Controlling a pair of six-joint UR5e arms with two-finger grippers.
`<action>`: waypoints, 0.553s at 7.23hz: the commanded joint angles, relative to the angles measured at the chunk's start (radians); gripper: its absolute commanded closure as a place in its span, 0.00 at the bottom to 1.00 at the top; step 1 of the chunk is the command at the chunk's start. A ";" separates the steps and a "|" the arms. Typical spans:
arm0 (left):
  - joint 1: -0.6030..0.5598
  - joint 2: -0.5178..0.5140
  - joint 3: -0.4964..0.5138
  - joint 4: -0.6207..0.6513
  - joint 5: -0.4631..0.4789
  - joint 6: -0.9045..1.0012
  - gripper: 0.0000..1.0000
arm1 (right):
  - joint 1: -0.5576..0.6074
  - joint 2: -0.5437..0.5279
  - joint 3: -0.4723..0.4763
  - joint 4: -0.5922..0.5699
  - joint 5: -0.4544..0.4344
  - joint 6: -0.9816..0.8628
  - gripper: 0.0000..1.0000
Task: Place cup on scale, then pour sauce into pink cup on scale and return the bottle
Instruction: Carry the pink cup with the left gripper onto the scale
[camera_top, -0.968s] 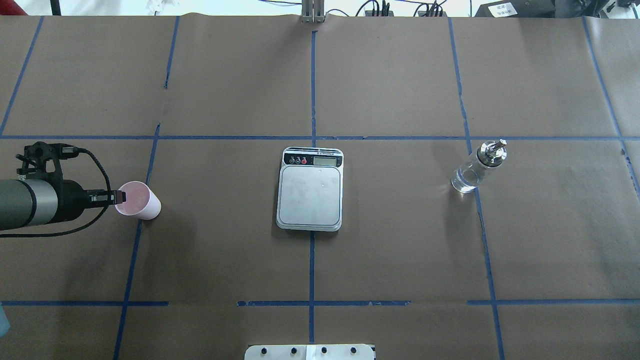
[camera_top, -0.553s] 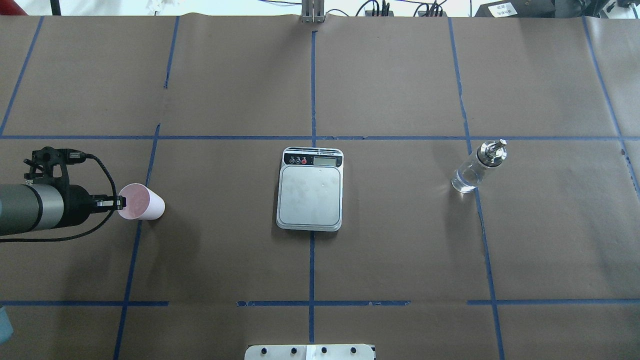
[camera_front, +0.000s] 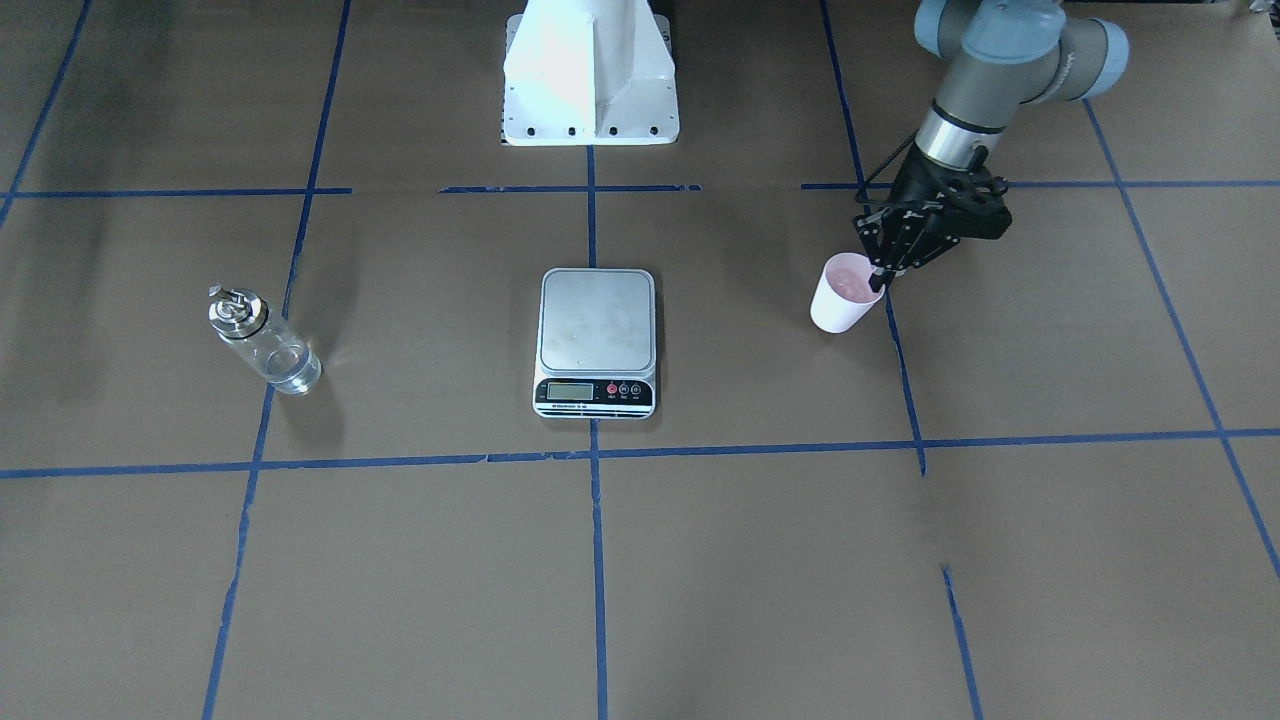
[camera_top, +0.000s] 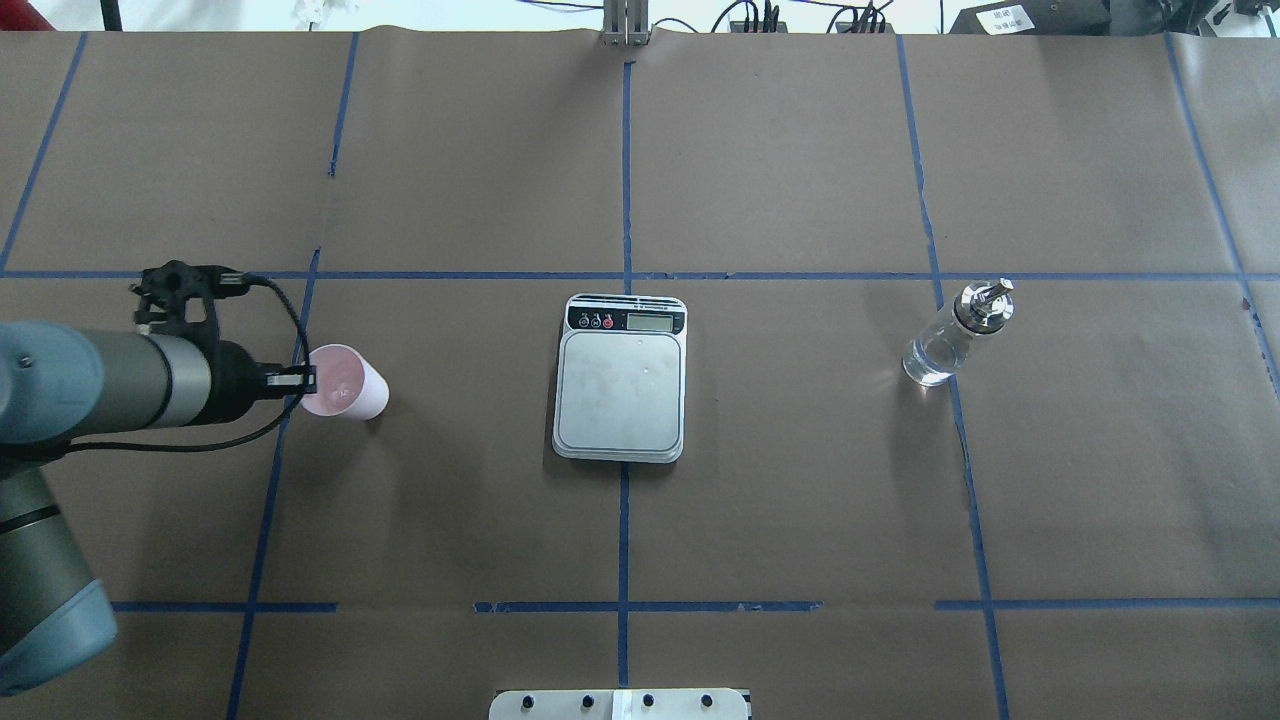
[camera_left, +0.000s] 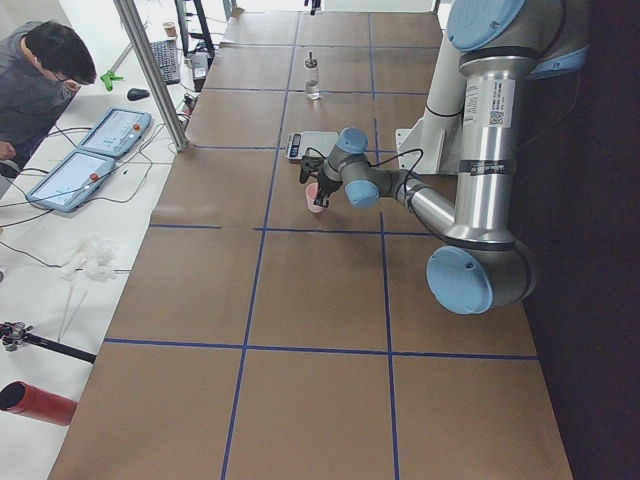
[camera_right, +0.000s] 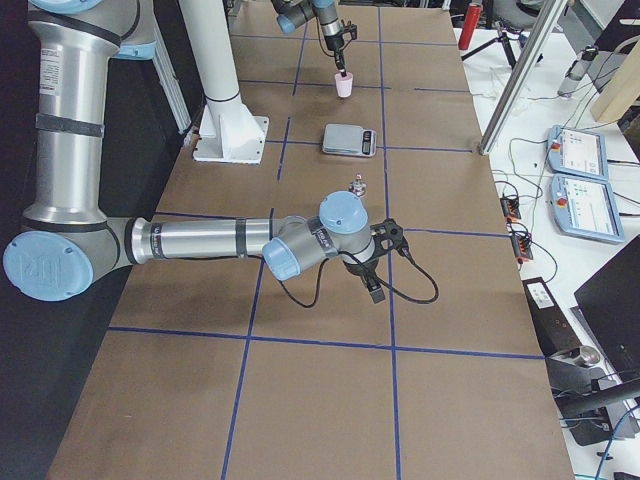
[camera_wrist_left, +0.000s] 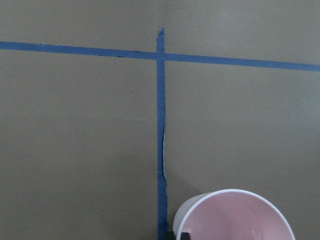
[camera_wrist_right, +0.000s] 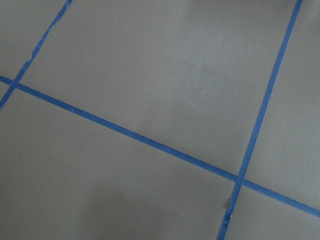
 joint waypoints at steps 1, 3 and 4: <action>0.013 -0.327 0.013 0.349 -0.005 -0.008 1.00 | 0.000 0.000 0.000 0.001 -0.001 0.000 0.00; 0.037 -0.515 0.124 0.415 -0.006 -0.023 1.00 | 0.000 0.000 0.001 0.001 0.001 0.000 0.00; 0.042 -0.574 0.220 0.400 -0.002 -0.081 1.00 | 0.000 0.000 0.001 0.001 -0.001 0.000 0.00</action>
